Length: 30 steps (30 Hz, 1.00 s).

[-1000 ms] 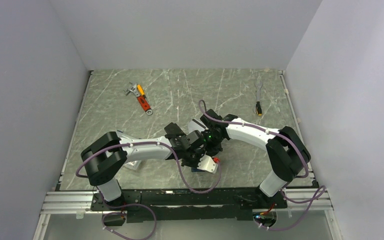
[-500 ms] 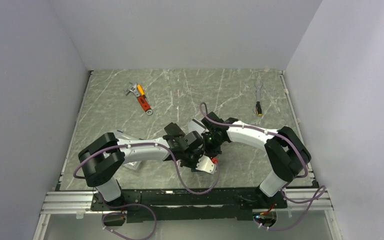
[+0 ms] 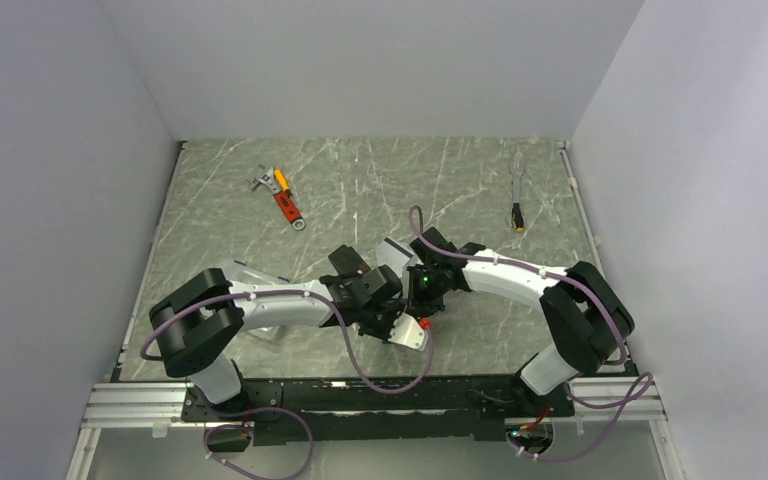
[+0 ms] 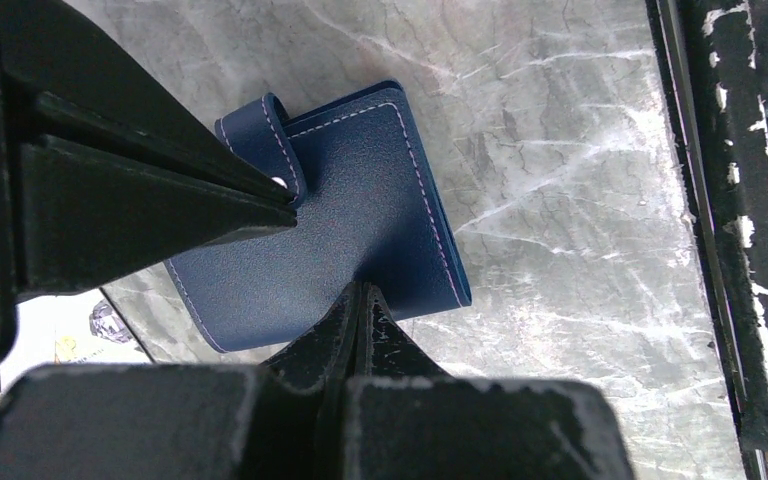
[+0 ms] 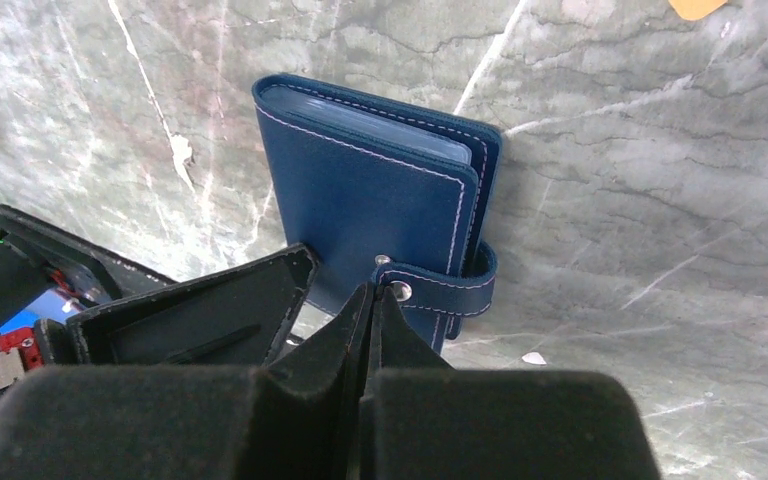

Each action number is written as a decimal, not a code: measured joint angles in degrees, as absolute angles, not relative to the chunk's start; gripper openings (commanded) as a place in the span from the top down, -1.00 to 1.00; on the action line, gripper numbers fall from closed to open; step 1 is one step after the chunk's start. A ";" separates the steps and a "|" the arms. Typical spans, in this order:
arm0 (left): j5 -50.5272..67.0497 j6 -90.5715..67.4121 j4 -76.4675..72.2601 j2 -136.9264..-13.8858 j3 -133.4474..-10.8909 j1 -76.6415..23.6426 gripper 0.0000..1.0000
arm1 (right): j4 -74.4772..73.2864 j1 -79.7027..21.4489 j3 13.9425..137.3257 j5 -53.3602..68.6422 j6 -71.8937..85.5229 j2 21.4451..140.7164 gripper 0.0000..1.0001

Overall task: Put the credit cards into the card holder
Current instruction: Close the card holder at the center of the board.

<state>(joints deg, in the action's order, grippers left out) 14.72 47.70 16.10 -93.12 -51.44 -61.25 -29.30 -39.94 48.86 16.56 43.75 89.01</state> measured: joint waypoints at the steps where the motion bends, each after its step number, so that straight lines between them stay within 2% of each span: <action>1: 14.66 47.77 15.84 -93.06 -51.22 -61.34 1.00 | -29.08 -39.88 48.73 16.71 43.81 88.84 1.00; 30: 14.04 47.92 15.07 -92.73 -50.68 -61.60 1.00 | -24.64 -38.44 47.07 19.55 44.62 88.95 1.00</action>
<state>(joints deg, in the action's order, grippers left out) 14.04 47.92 15.07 -92.73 -50.68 -61.60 -24.64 -38.44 47.07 19.55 44.62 88.95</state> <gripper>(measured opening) 0.010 0.008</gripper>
